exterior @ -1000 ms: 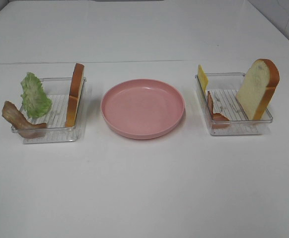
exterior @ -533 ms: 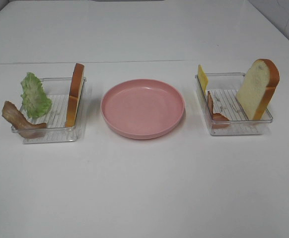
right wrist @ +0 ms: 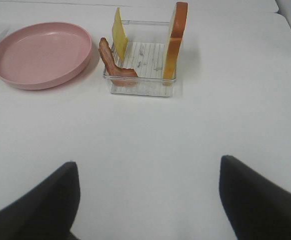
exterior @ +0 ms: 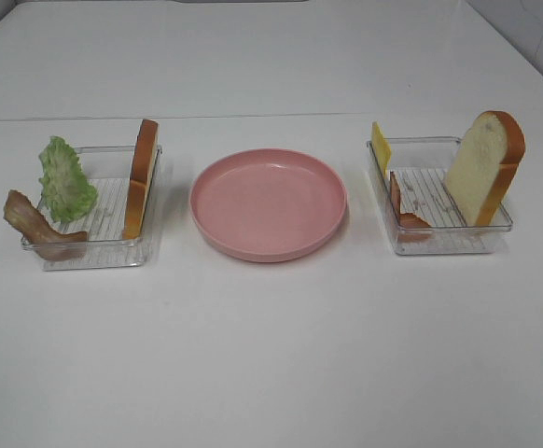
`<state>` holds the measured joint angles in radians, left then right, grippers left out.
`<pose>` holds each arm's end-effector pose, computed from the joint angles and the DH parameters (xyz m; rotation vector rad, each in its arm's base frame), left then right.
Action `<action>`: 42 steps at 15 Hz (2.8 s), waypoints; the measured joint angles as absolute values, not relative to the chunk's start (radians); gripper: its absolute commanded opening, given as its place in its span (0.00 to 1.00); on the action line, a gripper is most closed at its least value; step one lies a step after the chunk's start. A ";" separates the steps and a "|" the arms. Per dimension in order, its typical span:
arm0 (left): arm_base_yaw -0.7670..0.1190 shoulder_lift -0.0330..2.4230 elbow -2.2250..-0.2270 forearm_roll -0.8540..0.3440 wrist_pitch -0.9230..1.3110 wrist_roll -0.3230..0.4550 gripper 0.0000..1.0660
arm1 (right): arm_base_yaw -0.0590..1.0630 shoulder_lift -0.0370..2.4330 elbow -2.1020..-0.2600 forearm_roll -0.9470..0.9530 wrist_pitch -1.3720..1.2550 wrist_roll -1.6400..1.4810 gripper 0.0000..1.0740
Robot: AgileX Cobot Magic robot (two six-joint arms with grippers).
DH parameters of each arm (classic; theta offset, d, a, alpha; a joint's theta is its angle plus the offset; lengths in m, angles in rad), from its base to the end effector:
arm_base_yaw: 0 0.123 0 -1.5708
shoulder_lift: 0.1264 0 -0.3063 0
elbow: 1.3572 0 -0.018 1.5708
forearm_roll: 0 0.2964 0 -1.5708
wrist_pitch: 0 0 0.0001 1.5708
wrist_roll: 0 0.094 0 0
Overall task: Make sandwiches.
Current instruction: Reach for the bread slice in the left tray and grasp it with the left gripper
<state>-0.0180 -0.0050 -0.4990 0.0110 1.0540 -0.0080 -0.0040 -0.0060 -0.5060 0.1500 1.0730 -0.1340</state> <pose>0.0161 0.0006 0.2982 0.0097 2.0335 -0.0032 0.0137 0.0123 0.2996 -0.1414 2.0318 0.0929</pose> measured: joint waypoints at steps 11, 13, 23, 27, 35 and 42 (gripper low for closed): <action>-0.018 0.160 -0.562 0.007 1.014 0.000 0.80 | -0.004 -0.006 -0.506 0.150 1.073 -0.134 0.69; -0.018 0.286 -0.598 -0.006 0.974 0.000 0.80 | -0.004 -0.006 -0.506 0.150 1.073 -0.134 0.69; -0.018 1.066 -0.993 -0.190 0.991 0.107 0.78 | -0.004 -0.006 -0.506 0.150 1.073 -0.134 0.69; -0.018 1.363 -1.227 -0.249 1.110 0.129 0.75 | -0.004 -0.006 -0.506 0.150 1.073 -0.134 0.69; -0.203 1.731 -1.557 -0.124 1.203 -0.127 0.75 | -0.004 -0.006 -0.506 0.150 1.073 -0.134 0.69; -0.411 2.014 -1.879 0.044 1.212 -0.374 0.69 | -0.004 -0.006 -0.506 0.150 1.073 -0.134 0.69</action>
